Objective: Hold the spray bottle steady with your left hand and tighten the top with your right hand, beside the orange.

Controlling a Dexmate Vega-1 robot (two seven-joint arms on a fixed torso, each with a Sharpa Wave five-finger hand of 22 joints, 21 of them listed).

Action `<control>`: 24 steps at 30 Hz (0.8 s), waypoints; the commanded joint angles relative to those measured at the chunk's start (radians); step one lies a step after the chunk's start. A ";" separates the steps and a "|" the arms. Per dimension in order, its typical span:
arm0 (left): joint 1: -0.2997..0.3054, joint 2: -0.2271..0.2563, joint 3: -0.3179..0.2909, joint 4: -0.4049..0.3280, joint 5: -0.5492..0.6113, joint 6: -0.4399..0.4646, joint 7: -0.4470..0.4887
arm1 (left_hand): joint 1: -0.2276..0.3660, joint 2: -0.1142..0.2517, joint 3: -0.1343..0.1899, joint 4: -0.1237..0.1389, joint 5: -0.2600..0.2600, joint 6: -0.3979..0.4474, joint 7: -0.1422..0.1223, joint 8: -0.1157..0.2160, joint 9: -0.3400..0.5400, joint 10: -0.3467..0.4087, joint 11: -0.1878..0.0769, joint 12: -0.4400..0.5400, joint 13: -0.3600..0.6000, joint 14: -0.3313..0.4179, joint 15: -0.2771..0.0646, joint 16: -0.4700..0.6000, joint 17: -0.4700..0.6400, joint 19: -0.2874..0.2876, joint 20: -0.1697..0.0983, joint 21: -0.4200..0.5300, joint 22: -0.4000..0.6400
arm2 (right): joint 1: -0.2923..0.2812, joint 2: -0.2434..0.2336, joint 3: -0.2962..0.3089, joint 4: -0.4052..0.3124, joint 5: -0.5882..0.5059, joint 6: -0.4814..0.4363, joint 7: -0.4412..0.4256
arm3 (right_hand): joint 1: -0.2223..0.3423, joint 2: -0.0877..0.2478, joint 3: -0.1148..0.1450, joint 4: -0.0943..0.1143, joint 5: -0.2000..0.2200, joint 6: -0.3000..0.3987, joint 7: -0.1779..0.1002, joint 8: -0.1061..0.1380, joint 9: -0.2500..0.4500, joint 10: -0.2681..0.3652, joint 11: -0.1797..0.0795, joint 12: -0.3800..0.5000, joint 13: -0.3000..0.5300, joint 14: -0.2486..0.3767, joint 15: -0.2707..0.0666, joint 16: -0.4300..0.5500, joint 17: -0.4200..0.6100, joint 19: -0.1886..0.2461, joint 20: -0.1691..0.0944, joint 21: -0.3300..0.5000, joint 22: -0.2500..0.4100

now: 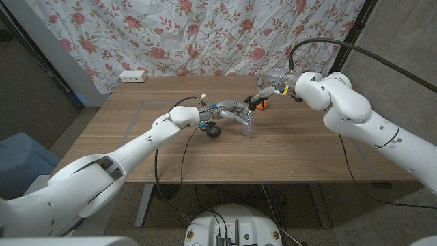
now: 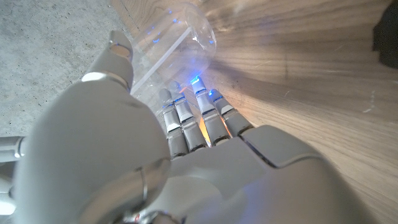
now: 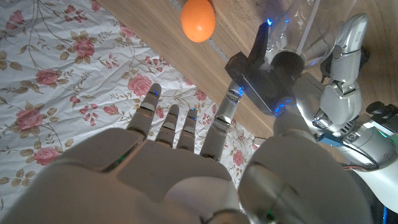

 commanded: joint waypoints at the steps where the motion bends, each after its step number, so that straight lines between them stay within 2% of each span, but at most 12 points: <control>1: 0.008 0.004 -0.003 -0.010 0.003 -0.005 0.010 | -0.007 0.092 0.006 0.004 0.004 0.037 0.006 0.069 0.005 0.026 -0.013 0.002 0.005 0.009 -0.136 -0.001 -0.001 0.001 -0.072 -0.004 0.003 | -0.018 0.020 -0.006 -0.015 -0.057 -0.034 -0.001 | 0.013 0.004 -0.001 -0.004 0.003 0.025 0.002 0.011 -0.004 0.017 -0.002 0.005 0.001 0.017 -0.008 0.006 -0.001 0.013 -0.006 0.006 0.002; 11: 0.013 0.001 -0.003 -0.008 0.003 -0.015 0.017 | -0.006 0.094 0.006 0.003 0.004 0.037 0.007 0.072 0.004 0.027 -0.013 0.001 0.007 0.013 -0.137 -0.002 -0.002 0.002 -0.072 -0.003 0.003 | -0.031 0.037 -0.006 -0.023 -0.082 -0.047 0.001 | 0.020 0.005 -0.003 -0.005 0.003 0.076 0.010 0.035 -0.004 0.048 -0.003 0.005 0.001 0.038 -0.021 0.013 -0.003 0.024 -0.008 0.001 0.002; 24: 0.018 0.000 -0.003 -0.011 0.004 -0.017 0.019 | -0.006 0.095 0.005 0.003 0.004 0.038 0.005 0.076 0.002 0.031 -0.012 -0.001 0.009 0.012 -0.138 -0.003 -0.001 0.002 -0.072 -0.004 0.003 | -0.059 0.058 -0.009 -0.036 -0.130 -0.070 -0.015 | 0.019 0.006 -0.010 -0.002 0.003 0.126 0.019 0.045 -0.025 0.098 -0.013 0.009 0.001 0.074 -0.039 0.026 -0.004 0.058 -0.018 0.005 0.003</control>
